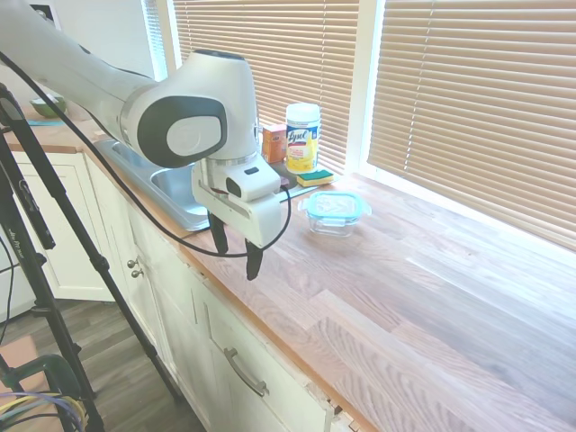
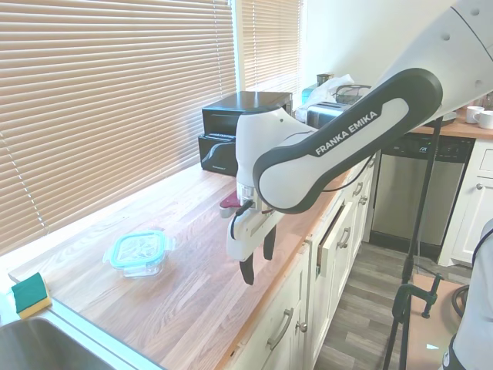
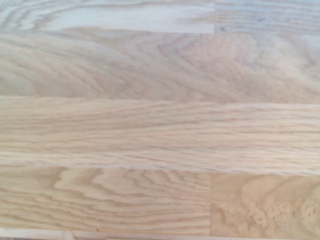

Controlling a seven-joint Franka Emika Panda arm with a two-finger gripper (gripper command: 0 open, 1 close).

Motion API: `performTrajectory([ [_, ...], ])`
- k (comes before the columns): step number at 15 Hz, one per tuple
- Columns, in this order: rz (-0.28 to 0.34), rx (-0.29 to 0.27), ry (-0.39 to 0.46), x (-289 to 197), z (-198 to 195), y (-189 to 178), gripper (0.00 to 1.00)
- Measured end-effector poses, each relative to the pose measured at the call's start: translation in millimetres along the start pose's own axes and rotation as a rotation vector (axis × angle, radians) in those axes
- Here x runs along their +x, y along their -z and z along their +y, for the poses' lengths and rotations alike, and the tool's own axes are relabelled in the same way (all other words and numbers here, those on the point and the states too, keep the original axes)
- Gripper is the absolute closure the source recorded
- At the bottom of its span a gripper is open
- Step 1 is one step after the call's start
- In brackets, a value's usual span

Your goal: Uncover the lid of the food container

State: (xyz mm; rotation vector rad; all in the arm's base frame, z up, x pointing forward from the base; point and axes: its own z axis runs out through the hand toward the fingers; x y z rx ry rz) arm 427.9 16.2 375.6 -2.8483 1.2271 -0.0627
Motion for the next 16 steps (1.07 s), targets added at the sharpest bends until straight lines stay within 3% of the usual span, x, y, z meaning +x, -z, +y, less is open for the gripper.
performTrajectory([
  [3,-0.014,-0.001,0.009,0,-1,-4,0.0],
  [6,-0.118,0.042,0.007,6,-6,-28,0.0],
  [9,-0.205,0.178,-0.044,46,-19,-39,0.0],
  [16,-0.259,0.434,-0.118,122,-44,-34,0.0],
])
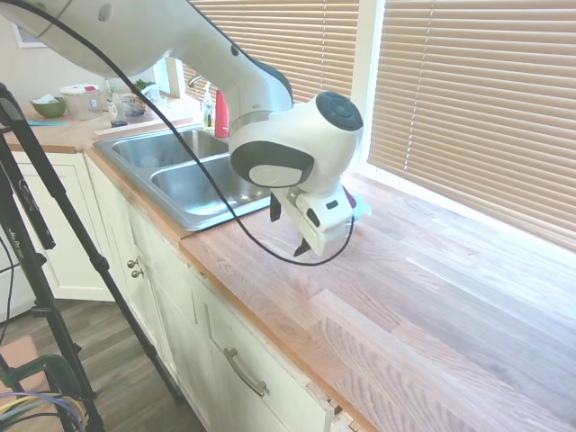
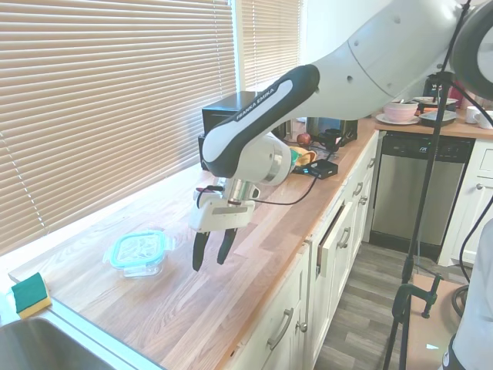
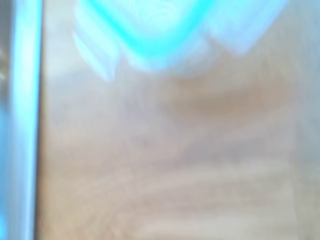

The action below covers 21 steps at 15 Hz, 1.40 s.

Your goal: Uncover the lid of the food container

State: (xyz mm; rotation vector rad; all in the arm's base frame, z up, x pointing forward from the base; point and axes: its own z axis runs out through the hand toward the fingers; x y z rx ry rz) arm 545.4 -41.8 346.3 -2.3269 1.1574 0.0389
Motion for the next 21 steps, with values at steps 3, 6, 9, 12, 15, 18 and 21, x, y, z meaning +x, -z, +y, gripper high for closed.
performTrajectory([
  [3,-0.049,0.097,-0.008,21,-9,-5,0.0],
  [6,-0.087,0.178,-0.005,39,-14,-19,0.0],
  [9,-0.105,0.254,-0.006,52,-11,-18,0.0],
  [12,-0.123,0.318,-0.027,68,1,-14,0.0],
  [15,-0.145,0.349,-0.041,82,6,-24,0.0],
  [18,-0.158,0.369,-0.045,91,0,-34,0.0],
  [21,-0.166,0.378,-0.045,98,-5,-39,0.0],
])
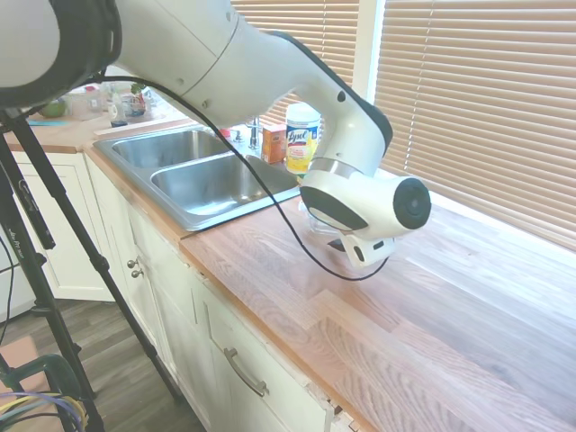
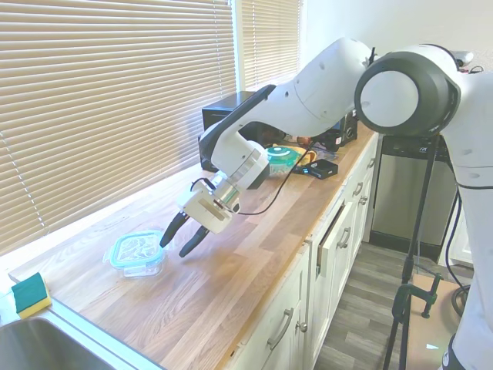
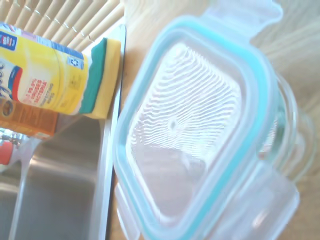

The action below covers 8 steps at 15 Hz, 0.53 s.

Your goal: Uncover the lid of the food container

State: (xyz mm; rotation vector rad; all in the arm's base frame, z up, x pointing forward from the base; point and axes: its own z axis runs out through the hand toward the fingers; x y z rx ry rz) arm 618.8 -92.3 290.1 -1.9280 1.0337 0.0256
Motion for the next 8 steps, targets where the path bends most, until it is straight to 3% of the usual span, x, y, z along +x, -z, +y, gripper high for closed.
performTrajectory([
  [4,-0.005,0.006,0.019,0,-11,-7,0.0],
  [5,-0.005,0.006,0.022,2,-13,-9,1.0],
  [8,-0.004,0.006,0.022,8,-14,-13,1.0],
])
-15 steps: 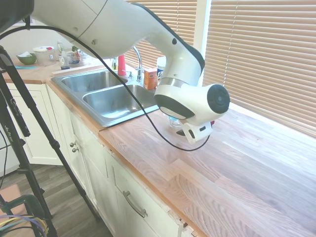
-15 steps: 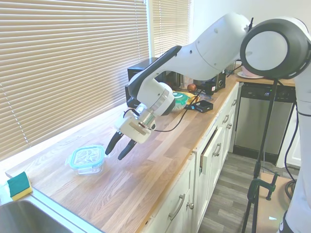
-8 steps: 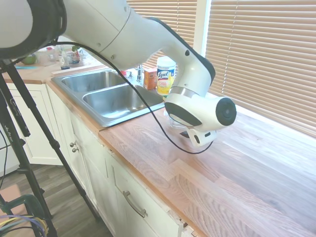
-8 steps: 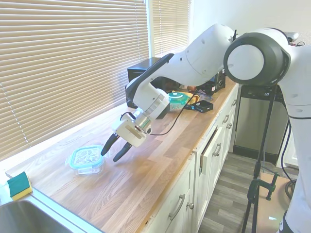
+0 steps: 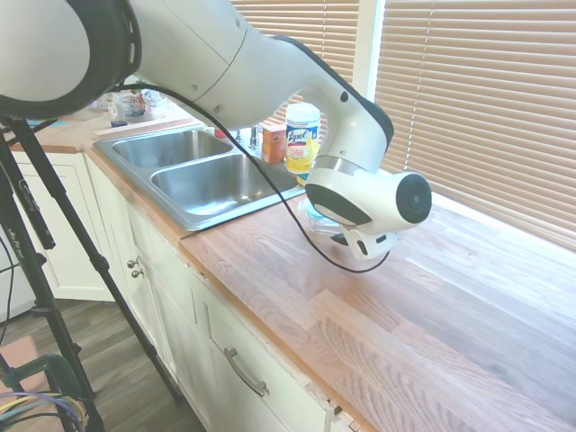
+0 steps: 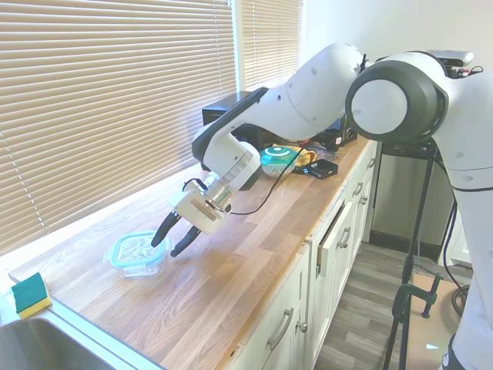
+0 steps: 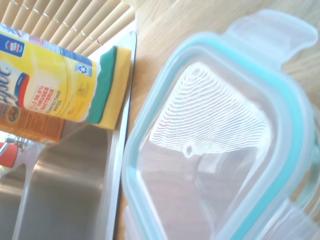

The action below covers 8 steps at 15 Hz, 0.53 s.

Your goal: Uncover the lid of the food container

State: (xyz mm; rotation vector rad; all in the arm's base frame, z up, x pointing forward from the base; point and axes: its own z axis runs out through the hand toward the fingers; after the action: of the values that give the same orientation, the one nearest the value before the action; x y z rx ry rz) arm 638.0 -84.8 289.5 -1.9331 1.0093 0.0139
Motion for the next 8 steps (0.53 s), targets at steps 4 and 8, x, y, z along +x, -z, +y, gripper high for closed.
performTrajectory([
  [4,0.005,0.001,0.0,2.2,-0.3,1.5,1.0],
  [8,0.014,0.007,0.005,5.0,-3.9,6.9,1.0],
])
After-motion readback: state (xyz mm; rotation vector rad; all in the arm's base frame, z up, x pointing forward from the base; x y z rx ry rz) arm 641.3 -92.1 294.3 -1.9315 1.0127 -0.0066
